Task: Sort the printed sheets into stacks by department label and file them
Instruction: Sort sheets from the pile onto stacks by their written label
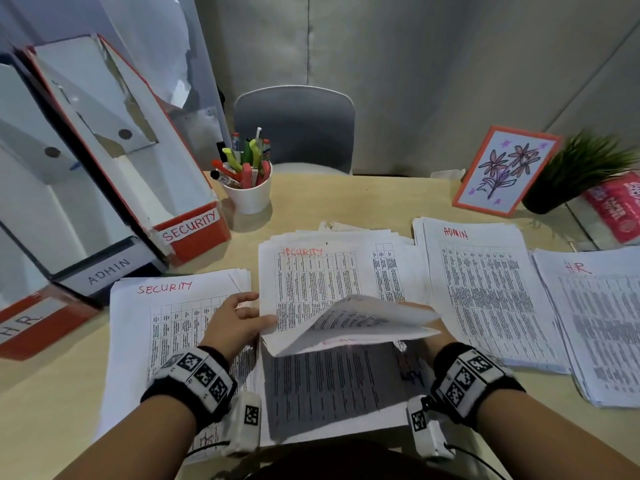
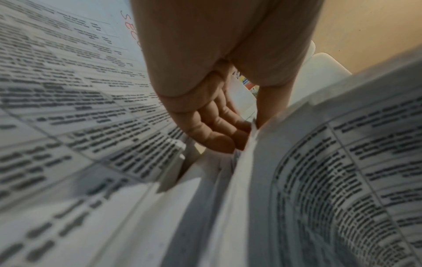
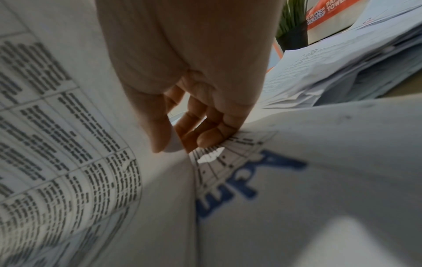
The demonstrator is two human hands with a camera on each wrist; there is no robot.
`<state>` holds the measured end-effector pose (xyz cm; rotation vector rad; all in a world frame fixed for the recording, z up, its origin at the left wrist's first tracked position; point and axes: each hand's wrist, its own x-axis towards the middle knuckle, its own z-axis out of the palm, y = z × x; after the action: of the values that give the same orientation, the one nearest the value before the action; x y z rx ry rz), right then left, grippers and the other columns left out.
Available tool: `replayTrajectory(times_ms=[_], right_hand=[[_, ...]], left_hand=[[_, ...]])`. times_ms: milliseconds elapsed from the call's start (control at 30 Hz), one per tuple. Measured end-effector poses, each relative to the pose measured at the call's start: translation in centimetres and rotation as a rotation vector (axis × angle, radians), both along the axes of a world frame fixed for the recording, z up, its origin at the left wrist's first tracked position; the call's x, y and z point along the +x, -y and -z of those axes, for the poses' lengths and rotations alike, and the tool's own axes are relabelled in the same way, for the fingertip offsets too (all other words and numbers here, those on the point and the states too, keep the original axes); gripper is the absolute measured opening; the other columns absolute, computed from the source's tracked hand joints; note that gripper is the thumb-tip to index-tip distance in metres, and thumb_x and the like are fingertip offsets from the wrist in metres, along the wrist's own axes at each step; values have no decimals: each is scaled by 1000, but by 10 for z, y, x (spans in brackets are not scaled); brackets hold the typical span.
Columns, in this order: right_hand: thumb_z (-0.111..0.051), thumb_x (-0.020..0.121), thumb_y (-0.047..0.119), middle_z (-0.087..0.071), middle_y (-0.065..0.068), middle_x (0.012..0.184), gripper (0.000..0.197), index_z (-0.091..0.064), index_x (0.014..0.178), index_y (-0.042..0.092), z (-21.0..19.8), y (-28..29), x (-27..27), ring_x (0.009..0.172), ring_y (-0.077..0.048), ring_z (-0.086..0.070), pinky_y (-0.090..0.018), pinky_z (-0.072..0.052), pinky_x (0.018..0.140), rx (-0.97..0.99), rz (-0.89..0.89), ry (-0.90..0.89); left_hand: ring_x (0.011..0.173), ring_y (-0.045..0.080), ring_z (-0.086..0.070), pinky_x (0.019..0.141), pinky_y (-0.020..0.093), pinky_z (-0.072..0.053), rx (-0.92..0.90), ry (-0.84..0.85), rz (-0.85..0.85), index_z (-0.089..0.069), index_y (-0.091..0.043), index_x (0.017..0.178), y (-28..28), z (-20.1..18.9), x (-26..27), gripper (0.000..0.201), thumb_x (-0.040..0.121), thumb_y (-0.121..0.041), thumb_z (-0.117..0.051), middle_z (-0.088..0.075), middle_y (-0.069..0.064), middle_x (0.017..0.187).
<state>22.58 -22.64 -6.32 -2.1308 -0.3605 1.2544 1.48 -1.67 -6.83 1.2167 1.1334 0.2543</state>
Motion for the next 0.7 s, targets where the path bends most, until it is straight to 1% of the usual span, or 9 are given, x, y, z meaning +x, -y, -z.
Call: replayTrajectory(times_ms=[33,100,167,233,300,433,533,600,700], right_hand=[[-28,95,-15,-53,-22,132,39,-55,115,3,4,13,-4,126,-29,-49,-25,-45,78,-20,96,-19],[-31,93,-18,-59,2,129,55,-56,129,16,13,19,6,110,4,-57,-4,-44,69,-66,245,66],[-47,93,-6,-62,-10,119,36,-56,126,3,16,10,16,95,-9,-62,-8,-44,66,-40,211,168],[-60,86,-1,-62,-20,106,28,-60,114,-5,-2,4,14,96,-29,-60,-26,-44,73,34,173,133],[-68,71,-9,-60,-16,81,20,-66,90,-4,-3,1,10,76,-26,-55,-32,-43,65,168,204,46],[-58,70,-21,-48,-5,53,21,-59,66,-1,-3,1,8,57,-17,-43,-21,-34,50,207,256,-20],[-66,64,-5,-58,-16,61,9,-64,73,-5,-4,2,10,64,-20,-50,-29,-38,56,185,186,35],[-70,59,8,-61,-21,66,28,-62,79,-9,0,-1,10,66,-18,-49,-36,-42,55,101,118,107],[-72,60,6,-65,-29,79,24,-61,77,-8,-2,-3,10,73,-36,-65,-45,-51,58,88,62,177]], left_hand=[[58,15,-63,47,24,-44,8,6,7,-58,-17,103,0,0,1,45,68,0,-82,-67,8,81],[58,12,-65,46,22,-47,42,18,22,-61,-13,94,2,-3,4,36,68,2,-80,-70,1,70],[59,9,-66,50,19,-51,81,17,38,-61,-11,84,3,-4,5,29,68,5,-79,-70,-4,61],[68,16,-70,58,19,-54,116,14,42,-62,-10,88,3,-5,5,29,69,6,-78,-73,-1,67],[76,25,-71,66,31,-57,143,2,45,-62,-10,96,2,-6,6,34,71,5,-77,-75,7,78],[41,4,-55,39,18,-42,207,-17,65,-56,-16,84,5,-8,8,28,78,8,-67,-65,-8,50],[47,9,-57,43,22,-45,211,-70,126,-65,-13,76,6,-7,8,16,82,2,-65,-66,-7,52],[48,10,-58,43,23,-44,167,-110,191,-69,-13,70,5,-8,7,20,84,0,-62,-67,-4,54],[53,11,-61,49,23,-45,107,-148,282,-71,-9,69,4,-7,6,23,87,-2,-60,-69,1,60]])
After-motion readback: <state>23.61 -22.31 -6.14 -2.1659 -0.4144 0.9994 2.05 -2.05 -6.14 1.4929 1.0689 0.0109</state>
